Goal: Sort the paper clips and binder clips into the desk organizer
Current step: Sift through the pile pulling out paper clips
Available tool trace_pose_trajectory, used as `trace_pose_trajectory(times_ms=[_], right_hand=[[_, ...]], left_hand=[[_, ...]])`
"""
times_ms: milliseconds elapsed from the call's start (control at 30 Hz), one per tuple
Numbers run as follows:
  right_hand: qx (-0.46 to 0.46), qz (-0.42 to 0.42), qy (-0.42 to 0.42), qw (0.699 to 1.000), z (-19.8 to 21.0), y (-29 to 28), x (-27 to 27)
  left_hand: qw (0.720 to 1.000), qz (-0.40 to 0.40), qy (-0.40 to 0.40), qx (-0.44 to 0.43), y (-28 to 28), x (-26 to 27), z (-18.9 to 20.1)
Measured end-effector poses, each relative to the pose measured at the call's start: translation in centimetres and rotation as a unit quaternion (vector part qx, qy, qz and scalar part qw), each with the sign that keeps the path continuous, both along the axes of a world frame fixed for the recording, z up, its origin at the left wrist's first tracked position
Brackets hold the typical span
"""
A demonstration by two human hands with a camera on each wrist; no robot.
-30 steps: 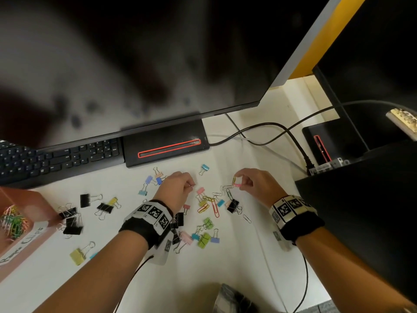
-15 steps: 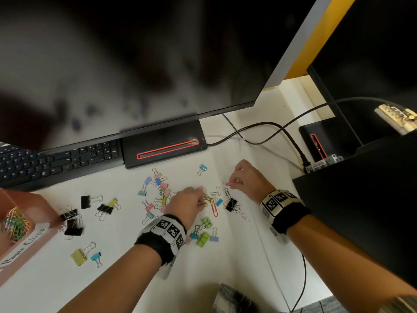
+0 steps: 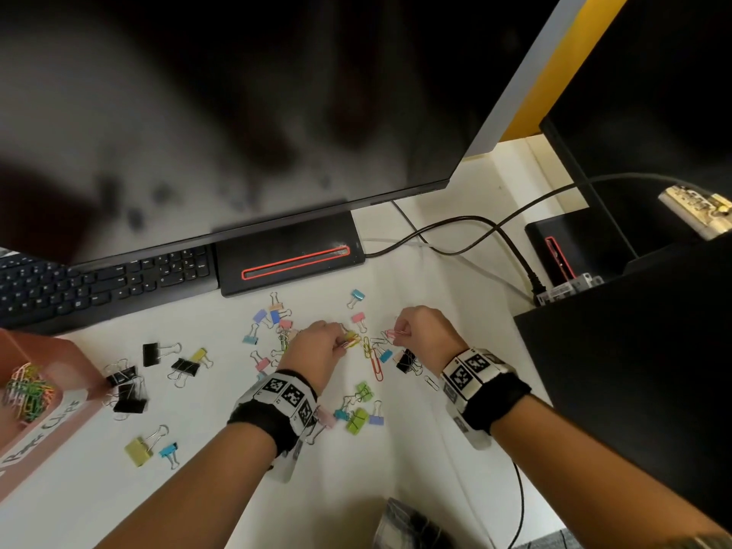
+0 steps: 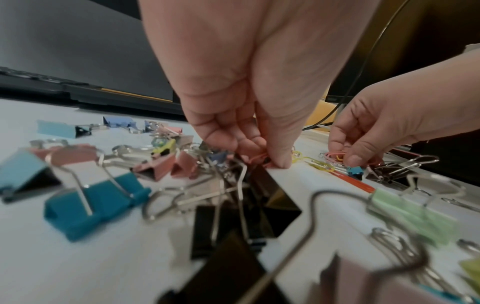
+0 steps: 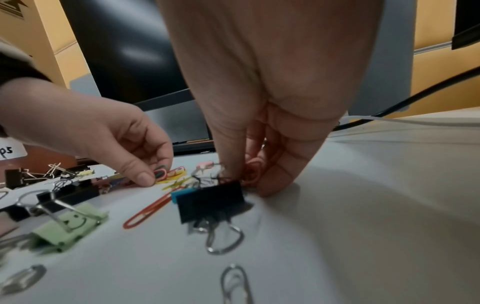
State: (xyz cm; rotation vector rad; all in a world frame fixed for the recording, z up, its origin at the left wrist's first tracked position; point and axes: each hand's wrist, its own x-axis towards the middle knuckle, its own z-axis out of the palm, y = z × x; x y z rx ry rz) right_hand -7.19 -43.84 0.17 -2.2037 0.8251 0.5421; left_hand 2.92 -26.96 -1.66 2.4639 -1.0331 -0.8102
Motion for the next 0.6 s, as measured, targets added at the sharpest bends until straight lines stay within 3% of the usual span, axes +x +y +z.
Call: trace_pose_trajectory(times_ms=[167,300,600], right_hand=[[-0.027,0.016,-0.007,0.999,0.0,0.6,0.1],[-0.001,0.016,0.055,0.998,0.6,0.6,0.5],[-0.018,0.073,-0.019,0.997,1.0,0.1,0.8]], left_hand=[[1.0,-0.017,-0.009,-0.006,0.2,0.2,0.3],[0.999,-0.022,-0.017,-0.023,0.5,0.4,0.7],[0.999,0.02,0.007,-0.024,1.5,0.7,2.0]])
